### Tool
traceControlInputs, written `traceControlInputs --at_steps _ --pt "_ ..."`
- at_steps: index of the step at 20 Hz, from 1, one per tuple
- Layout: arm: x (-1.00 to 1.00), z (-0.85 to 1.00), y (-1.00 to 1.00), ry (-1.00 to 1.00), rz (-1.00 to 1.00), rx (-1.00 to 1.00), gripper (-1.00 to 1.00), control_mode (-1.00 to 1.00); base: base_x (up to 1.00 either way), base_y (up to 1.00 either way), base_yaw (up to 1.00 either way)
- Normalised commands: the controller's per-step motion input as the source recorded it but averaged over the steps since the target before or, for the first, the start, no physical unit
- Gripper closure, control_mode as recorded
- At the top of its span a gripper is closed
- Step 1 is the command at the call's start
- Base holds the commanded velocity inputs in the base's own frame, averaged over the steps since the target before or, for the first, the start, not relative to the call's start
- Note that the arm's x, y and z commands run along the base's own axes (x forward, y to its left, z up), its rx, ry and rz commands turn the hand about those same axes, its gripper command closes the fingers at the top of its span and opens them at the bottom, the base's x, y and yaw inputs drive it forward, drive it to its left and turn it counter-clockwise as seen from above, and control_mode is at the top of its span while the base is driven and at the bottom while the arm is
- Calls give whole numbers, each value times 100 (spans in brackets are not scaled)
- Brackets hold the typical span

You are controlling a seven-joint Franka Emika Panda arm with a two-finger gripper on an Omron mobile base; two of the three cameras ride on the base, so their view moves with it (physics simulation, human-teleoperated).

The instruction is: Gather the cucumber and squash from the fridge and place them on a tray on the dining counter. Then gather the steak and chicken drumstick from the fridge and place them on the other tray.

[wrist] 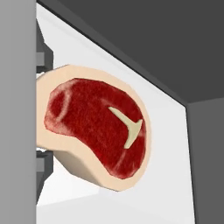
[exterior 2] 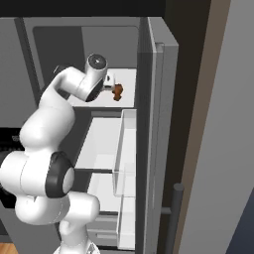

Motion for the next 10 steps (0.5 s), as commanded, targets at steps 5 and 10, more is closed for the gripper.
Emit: traceControlInputs --at_steps 5,10 --pt "-65 8 0 -9 0 0 100 -100 0 0 0" --pt "-76 23 0 -9 0 0 100 -100 0 0 0"
